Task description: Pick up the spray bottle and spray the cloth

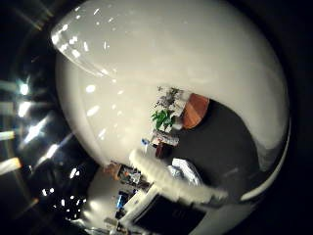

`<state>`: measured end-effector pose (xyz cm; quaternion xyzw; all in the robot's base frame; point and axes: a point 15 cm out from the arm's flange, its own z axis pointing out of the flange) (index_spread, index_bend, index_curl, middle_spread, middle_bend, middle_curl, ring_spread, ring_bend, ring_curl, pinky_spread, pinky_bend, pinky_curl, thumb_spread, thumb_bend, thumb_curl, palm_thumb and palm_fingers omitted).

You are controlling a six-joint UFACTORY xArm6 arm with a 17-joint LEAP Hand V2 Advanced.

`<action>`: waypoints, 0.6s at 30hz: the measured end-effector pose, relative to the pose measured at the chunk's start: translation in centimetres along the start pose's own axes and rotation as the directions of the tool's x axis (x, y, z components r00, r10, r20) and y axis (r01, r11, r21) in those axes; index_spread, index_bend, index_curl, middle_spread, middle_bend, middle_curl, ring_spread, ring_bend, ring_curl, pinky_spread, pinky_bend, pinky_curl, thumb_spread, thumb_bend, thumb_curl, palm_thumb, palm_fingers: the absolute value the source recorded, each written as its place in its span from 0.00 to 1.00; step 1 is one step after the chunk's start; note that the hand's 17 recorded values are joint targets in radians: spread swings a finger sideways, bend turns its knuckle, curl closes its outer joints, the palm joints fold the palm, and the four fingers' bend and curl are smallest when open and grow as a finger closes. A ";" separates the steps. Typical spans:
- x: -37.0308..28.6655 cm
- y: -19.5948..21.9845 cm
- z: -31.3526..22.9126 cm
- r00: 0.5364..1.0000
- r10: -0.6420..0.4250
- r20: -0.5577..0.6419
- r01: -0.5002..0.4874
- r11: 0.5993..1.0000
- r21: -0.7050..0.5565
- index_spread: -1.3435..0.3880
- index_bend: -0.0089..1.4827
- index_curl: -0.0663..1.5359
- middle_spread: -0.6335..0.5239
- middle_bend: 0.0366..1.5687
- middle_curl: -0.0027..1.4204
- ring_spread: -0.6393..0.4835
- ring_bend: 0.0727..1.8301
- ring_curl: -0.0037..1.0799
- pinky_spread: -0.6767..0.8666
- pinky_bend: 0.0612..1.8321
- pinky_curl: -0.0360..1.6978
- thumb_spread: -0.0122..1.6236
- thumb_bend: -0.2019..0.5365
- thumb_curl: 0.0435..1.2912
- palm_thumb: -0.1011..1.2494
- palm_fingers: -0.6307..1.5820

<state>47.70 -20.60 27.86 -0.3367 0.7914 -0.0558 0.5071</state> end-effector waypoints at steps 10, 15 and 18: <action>-0.6 -1.6 0.5 0.999 0.035 0.032 -0.036 0.999 0.035 0.55 0.65 0.38 0.31 0.72 0.48 0.35 0.70 0.48 0.17 0.70 0.20 0.75 0.40 0.33 0.68 0.89; -1.9 -1.4 0.7 0.998 0.011 0.056 -0.012 1.000 0.018 0.59 0.73 0.44 0.36 0.79 0.51 0.37 0.75 0.53 0.21 0.74 0.25 0.74 0.39 0.41 0.75 0.85; -2.9 -1.0 0.9 0.996 0.005 0.085 -0.004 1.000 -0.003 0.60 0.76 0.45 0.37 0.81 0.51 0.37 0.76 0.54 0.23 0.74 0.27 0.73 0.35 0.45 0.77 0.84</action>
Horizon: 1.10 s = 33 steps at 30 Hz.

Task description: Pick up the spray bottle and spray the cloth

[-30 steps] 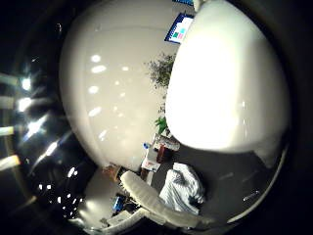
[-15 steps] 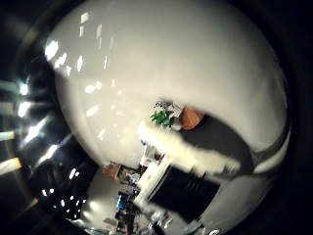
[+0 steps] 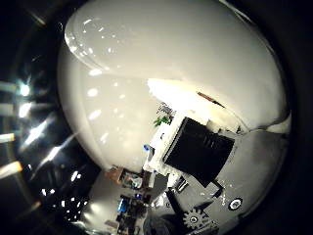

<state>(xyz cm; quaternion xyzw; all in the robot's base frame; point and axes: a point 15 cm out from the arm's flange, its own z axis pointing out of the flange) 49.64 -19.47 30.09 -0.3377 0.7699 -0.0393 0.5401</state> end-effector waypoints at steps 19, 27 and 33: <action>-2.5 1.7 -2.5 0.999 0.038 0.031 -0.031 0.984 -0.177 0.62 0.78 0.45 0.39 0.83 0.51 0.39 0.77 0.56 0.23 0.72 0.33 0.62 0.26 0.63 0.79 0.83; -8.2 3.9 -6.2 0.998 -0.030 0.061 0.049 0.939 -0.341 0.62 0.78 0.45 0.39 0.83 0.51 0.39 0.77 0.57 0.23 0.72 0.34 0.59 0.26 0.67 0.79 0.83; -14.6 6.8 -10.1 0.988 -0.118 0.101 0.150 0.886 -0.439 0.62 0.78 0.45 0.39 0.84 0.51 0.39 0.77 0.57 0.23 0.72 0.35 0.58 0.26 0.68 0.79 0.83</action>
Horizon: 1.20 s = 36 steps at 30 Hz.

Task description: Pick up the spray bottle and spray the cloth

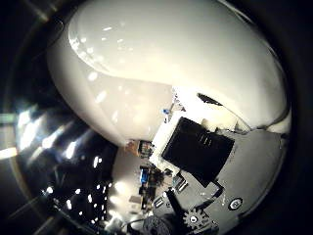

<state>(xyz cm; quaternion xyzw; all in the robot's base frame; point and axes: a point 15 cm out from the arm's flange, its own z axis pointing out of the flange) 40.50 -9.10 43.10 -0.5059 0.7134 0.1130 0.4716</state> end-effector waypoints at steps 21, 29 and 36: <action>-13.1 12.5 10.1 0.969 0.116 0.220 0.013 0.859 -0.511 0.61 0.77 0.46 0.38 0.83 0.52 0.39 0.77 0.57 0.24 0.71 0.37 0.56 0.26 0.70 0.79 0.83; -9.6 15.1 16.4 0.870 0.436 0.230 -0.179 0.713 -0.678 0.62 0.77 0.46 0.39 0.83 0.52 0.39 0.77 0.57 0.24 0.70 0.37 0.56 0.26 0.70 0.79 0.83; -4.8 15.3 20.0 0.825 0.537 0.177 -0.276 0.656 -0.703 0.62 0.78 0.46 0.38 0.83 0.52 0.39 0.77 0.57 0.24 0.70 0.37 0.56 0.25 0.70 0.79 0.83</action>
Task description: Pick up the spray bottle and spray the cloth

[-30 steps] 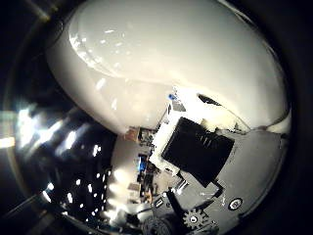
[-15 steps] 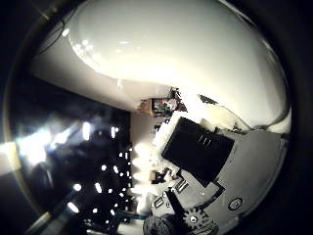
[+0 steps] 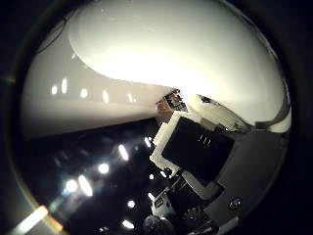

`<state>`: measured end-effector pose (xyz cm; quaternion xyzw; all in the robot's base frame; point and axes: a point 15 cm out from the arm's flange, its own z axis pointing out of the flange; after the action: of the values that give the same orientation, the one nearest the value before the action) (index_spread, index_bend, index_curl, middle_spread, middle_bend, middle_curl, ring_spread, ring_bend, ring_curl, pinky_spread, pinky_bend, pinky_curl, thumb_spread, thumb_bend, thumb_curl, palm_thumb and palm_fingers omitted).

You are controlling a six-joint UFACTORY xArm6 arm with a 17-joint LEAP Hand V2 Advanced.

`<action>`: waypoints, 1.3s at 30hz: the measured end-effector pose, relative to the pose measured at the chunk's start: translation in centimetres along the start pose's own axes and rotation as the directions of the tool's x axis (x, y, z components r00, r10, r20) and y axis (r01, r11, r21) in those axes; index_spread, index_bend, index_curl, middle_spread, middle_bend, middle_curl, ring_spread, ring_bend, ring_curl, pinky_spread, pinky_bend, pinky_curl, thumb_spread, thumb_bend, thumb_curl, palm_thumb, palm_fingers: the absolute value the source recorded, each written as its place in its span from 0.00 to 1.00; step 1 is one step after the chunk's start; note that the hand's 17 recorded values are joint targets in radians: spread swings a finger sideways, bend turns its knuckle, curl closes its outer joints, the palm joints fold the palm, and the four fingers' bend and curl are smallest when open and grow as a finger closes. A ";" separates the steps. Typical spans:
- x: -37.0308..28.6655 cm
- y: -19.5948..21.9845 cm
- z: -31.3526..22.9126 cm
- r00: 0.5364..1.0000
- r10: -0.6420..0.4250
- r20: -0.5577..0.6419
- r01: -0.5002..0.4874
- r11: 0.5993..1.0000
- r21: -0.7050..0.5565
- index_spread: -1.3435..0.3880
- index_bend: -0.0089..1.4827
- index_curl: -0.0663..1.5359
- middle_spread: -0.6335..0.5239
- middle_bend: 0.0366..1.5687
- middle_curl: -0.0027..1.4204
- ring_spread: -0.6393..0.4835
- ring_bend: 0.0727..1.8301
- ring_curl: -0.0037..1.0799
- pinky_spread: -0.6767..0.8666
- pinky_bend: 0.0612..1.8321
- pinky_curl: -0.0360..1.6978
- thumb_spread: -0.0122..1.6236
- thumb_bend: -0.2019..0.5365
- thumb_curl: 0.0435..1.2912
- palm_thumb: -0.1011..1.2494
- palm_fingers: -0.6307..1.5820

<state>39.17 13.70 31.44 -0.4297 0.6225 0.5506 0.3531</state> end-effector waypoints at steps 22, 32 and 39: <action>-10.0 3.6 -2.1 0.986 -0.048 0.159 0.060 0.996 -0.070 0.62 0.78 0.45 0.38 0.83 0.52 0.39 0.77 0.57 0.23 0.70 0.37 0.55 0.25 0.71 0.79 0.83; -10.5 3.2 -1.9 0.982 -0.074 0.173 0.081 0.996 -0.029 0.62 0.77 0.45 0.38 0.83 0.52 0.39 0.77 0.57 0.23 0.70 0.37 0.56 0.26 0.71 0.79 0.83; -4.8 -0.4 -2.5 0.990 0.005 0.143 -0.005 1.000 0.002 0.62 0.78 0.45 0.38 0.83 0.52 0.39 0.77 0.57 0.23 0.70 0.37 0.56 0.25 0.71 0.80 0.83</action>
<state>41.51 11.92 36.05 -0.3871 0.5976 0.5799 0.3959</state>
